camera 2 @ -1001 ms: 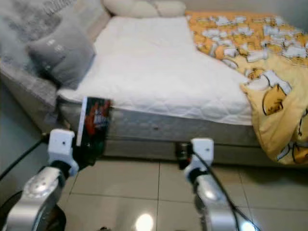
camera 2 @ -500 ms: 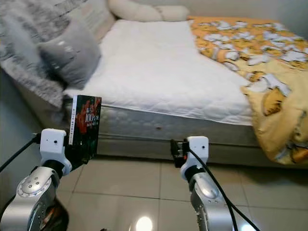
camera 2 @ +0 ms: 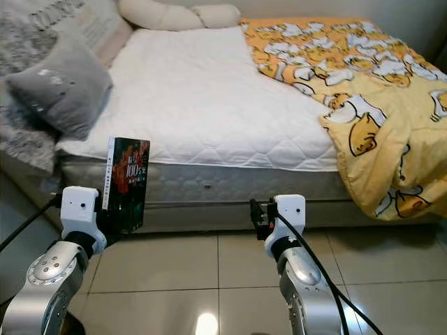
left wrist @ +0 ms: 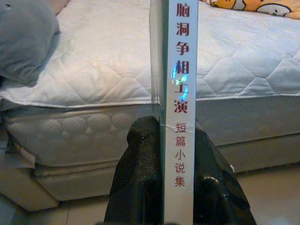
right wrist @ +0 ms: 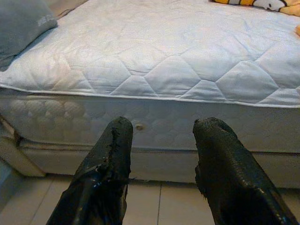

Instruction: Clean up the room

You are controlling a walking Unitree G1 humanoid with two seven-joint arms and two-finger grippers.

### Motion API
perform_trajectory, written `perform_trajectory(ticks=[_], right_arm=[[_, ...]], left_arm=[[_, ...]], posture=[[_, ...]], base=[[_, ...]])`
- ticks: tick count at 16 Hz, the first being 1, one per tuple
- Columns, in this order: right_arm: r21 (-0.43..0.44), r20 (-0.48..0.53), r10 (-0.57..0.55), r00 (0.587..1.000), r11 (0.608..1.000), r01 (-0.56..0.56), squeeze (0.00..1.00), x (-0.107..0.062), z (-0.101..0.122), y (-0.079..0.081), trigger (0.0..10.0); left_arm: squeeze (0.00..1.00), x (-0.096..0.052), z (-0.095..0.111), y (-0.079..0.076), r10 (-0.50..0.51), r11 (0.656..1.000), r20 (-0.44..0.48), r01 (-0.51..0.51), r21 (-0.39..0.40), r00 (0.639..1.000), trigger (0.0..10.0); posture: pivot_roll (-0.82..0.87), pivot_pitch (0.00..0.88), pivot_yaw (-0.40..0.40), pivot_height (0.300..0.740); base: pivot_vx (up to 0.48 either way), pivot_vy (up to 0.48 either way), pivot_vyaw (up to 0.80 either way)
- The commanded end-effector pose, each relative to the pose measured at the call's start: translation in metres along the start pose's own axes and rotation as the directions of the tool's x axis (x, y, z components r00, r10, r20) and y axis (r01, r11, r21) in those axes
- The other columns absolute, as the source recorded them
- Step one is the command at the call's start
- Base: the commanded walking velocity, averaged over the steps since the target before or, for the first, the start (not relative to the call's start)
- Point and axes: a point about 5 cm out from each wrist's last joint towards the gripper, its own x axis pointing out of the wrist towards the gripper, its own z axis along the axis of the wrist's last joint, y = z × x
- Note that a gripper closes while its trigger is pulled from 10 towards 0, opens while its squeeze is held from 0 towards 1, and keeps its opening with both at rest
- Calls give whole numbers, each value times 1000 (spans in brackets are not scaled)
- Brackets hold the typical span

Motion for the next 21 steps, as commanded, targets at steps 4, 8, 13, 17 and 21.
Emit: perform_trajectory(ticks=[4, 8, 13, 17, 21], right_arm=[[-61, -11, 70, 998, 996, -70, 0, 5, 1, 9, 10000], [-27, 8, 88, 996, 996, -87, 0, 8, 2, 14, 10000], [-21, 12, 81, 997, 997, -80, 0, 10, 3, 11, 10000], [-29, 27, 96, 995, 995, -95, 0, 12, 6, 12, 10000], [-28, 34, 102, 994, 995, -101, 0, 14, 7, 12, 10000]], left_arm=[[0, 2, 9, 1, 0, 1000, 36, -1, 14, 999, 10000], [0, 2, 10, 3, 1, 1000, 37, -2, 19, 999, 10000], [0, 3, 9, 5, 2, 1000, 37, -3, 20, 999, 10000], [0, 4, 9, 6, 8, 1000, 38, -8, 16, 999, 10000], [0, 3, 8, 12, 30, 999, 38, -30, 18, 999, 10000]], posture=[[-53, 0, 33, 740], [-49, 0, 30, 740], [-50, 0, 31, 740], [-51, 0, 27, 740], [-47, 0, 22, 740]], base=[[366, 0, 516], [373, 0, 723], [382, 0, 0], [382, 0, 0], [382, 0, 0]])
